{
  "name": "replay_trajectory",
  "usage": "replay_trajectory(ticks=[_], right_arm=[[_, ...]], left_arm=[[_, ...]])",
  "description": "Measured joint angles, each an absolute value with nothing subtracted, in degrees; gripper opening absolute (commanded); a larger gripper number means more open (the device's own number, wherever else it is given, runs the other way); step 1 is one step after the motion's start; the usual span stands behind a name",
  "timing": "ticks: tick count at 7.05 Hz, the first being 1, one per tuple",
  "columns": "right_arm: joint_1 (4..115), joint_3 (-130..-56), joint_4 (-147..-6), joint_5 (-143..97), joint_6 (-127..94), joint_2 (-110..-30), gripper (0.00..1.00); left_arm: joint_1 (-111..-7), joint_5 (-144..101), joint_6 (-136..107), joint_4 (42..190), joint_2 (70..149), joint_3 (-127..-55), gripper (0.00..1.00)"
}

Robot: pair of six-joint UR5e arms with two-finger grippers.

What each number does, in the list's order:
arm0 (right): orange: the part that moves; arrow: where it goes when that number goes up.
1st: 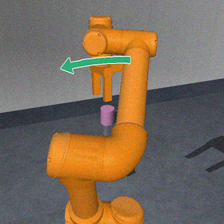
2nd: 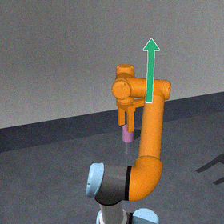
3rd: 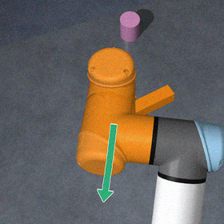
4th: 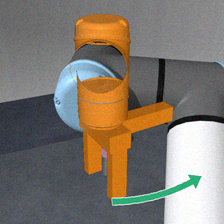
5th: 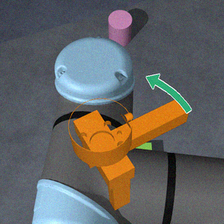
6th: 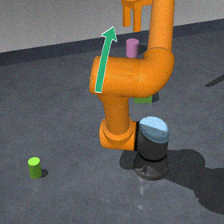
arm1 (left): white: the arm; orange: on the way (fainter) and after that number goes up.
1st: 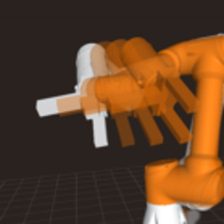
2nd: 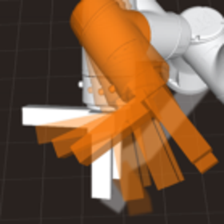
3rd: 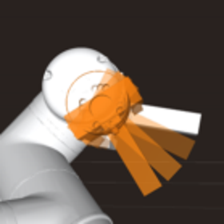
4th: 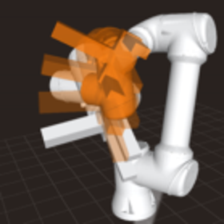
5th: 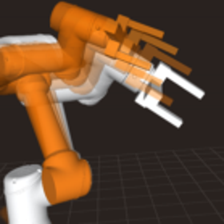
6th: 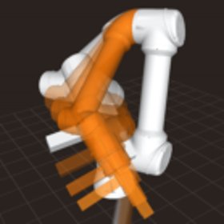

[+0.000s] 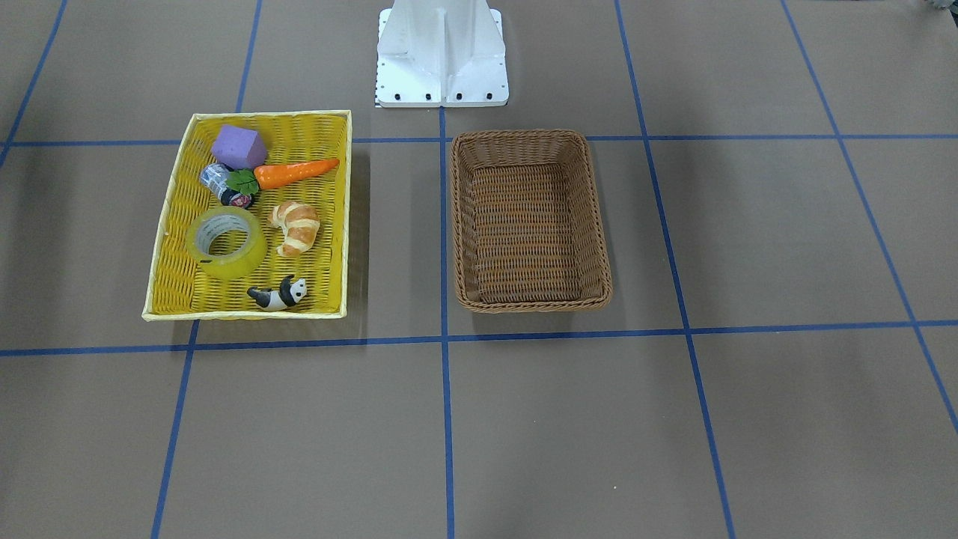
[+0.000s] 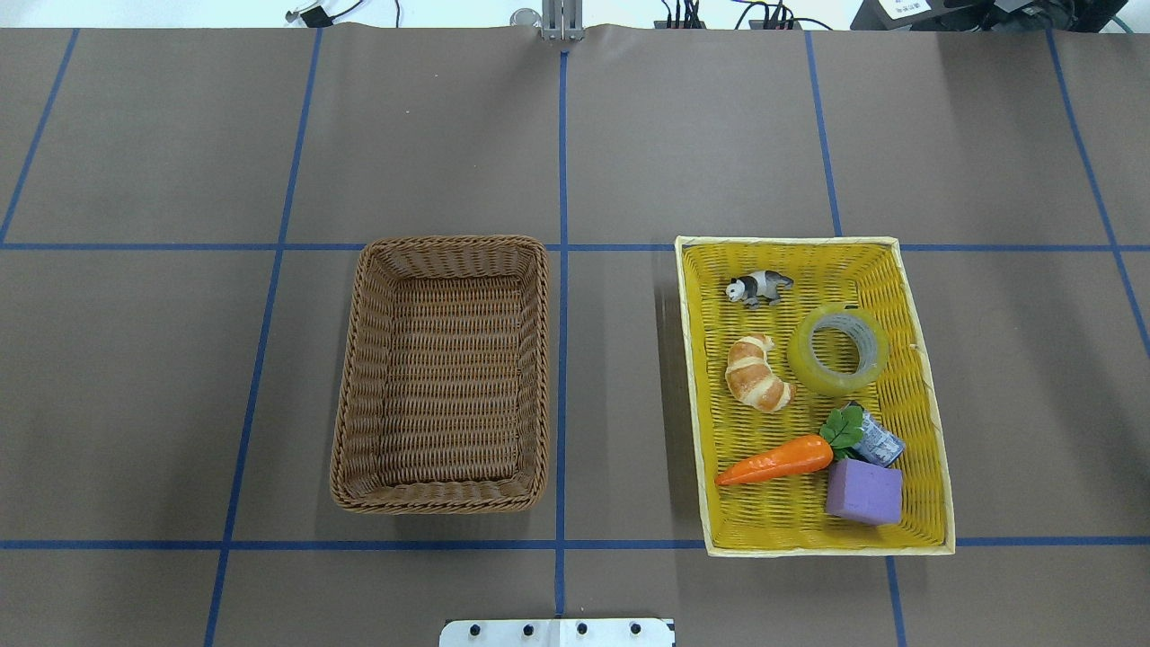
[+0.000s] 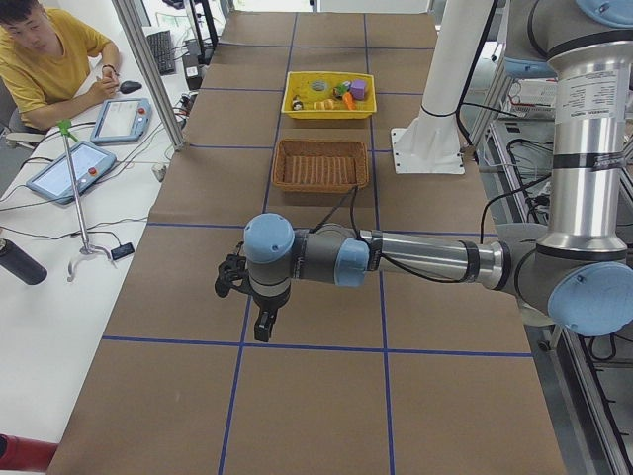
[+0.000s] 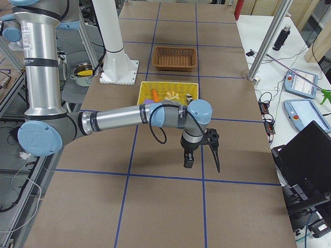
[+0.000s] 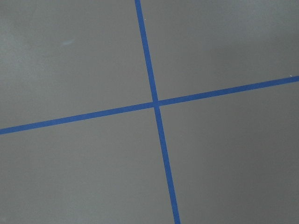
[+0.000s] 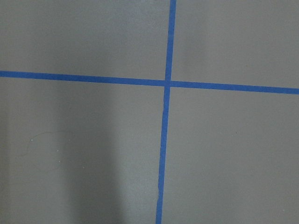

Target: Move tape to another basket

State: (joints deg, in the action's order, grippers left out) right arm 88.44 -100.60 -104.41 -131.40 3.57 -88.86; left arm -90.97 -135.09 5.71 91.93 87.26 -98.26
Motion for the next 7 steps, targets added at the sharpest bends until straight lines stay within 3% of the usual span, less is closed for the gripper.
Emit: replay_trajectory(ticks=[4,7], right_arm=[[88.00,-100.72,-103.27,-131.34,3.71,-88.50,1.00],[85.08,-100.68,-90.49,-131.72,3.17,-88.21,1.00]], left_arm=[[-90.86,-135.27,5.27,91.93,87.27,-99.98,0.99],[-90.80,-135.39,5.08,92.84,88.10,-101.16,0.99]])
